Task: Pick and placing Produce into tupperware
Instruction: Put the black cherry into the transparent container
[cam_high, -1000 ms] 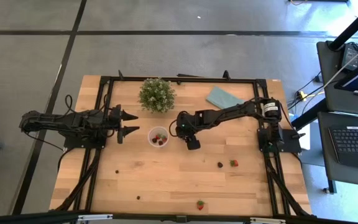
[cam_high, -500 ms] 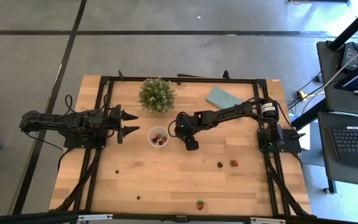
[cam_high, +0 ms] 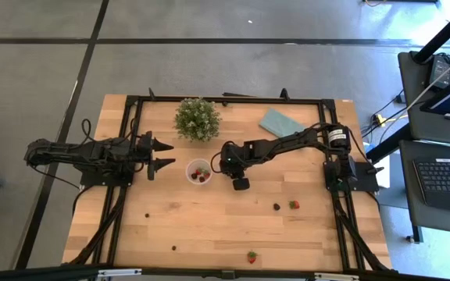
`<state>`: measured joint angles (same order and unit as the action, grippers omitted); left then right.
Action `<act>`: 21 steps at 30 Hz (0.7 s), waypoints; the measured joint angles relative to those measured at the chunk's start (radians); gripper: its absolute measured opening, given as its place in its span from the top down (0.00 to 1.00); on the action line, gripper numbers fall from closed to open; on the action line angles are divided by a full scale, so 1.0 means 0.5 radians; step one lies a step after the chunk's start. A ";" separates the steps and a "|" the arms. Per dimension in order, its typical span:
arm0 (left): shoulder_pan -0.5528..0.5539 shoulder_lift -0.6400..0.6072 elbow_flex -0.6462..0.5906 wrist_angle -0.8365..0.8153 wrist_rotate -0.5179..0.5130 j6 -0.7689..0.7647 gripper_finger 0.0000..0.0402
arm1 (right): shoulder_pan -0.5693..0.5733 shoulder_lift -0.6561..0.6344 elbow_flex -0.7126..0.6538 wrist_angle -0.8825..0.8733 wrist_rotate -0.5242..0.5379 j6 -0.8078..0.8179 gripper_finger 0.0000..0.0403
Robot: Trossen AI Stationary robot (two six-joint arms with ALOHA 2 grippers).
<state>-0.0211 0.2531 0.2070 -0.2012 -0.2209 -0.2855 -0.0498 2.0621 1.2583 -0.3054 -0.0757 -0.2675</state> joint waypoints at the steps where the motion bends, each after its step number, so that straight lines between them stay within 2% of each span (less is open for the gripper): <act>1: 0.001 0.000 0.000 0.000 0.000 0.000 0.38 | 0.000 0.000 0.000 0.001 0.000 0.002 0.74; 6: 0.000 0.000 0.000 0.000 0.000 0.000 0.38 | 0.000 -0.002 -0.002 0.002 0.006 0.072 0.71; 13: 0.000 0.000 0.000 0.000 0.000 -0.001 0.38 | 0.000 -0.051 0.010 -0.011 0.019 0.109 0.74; 16: 0.000 0.000 0.000 0.000 0.000 -0.001 0.38 | -0.012 -0.075 0.085 -0.095 0.038 0.115 0.74; 21: 0.001 0.000 0.000 0.006 0.000 -0.001 0.38 | -0.044 -0.123 0.366 -0.267 0.080 0.113 0.73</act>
<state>-0.0208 0.2531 0.2070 -0.1982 -0.2207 -0.2859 -0.0716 2.0003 1.4414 -0.4390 -0.0359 -0.2110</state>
